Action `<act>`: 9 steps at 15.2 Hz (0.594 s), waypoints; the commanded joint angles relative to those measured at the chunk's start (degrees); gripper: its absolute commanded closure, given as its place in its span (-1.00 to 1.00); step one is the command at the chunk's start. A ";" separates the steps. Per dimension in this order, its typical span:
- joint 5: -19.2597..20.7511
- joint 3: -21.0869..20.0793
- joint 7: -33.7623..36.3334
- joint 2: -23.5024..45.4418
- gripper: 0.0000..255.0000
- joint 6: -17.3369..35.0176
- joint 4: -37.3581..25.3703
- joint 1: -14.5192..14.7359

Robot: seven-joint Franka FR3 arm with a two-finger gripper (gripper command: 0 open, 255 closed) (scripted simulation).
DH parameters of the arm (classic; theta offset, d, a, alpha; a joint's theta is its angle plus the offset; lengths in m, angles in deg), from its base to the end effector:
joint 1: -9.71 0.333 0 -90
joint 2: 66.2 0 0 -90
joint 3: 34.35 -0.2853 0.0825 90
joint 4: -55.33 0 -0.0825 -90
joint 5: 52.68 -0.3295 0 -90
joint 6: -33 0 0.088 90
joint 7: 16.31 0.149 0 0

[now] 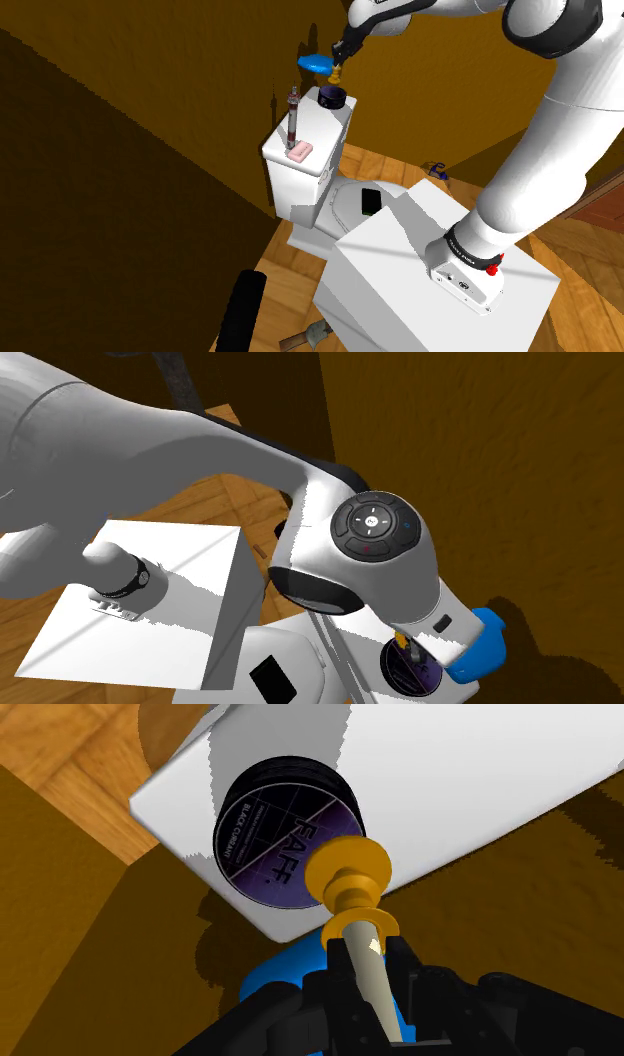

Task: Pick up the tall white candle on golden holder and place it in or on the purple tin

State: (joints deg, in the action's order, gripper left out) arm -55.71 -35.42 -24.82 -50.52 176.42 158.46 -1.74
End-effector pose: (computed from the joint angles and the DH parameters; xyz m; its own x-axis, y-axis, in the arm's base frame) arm 0.6168 -0.1128 0.4001 0.9062 -0.0612 0.4183 -0.0723 -0.9973 0.0107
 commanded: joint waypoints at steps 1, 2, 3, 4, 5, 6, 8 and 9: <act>-0.92 0.21 -2.13 3.53 1.00 -2.04 -5.46 -1.33; -1.59 0.35 -3.71 6.64 1.00 -3.77 -10.22 -2.44; -1.60 0.27 -3.75 6.88 1.00 -3.10 -9.79 -2.50; -1.64 0.24 -3.81 7.13 1.00 -2.44 -9.37 -2.51; -1.68 0.22 -3.88 7.38 1.00 -1.78 -8.96 -2.52; -1.73 0.19 -3.94 7.65 1.00 -1.12 -8.57 -2.53; -1.82 0.15 -4.07 8.21 1.00 0.17 -7.84 -2.55; -1.87 0.13 -4.14 8.51 1.00 0.82 -7.49 -2.56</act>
State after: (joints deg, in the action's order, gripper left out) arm -57.61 -35.25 -29.07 -42.36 176.68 150.54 -4.44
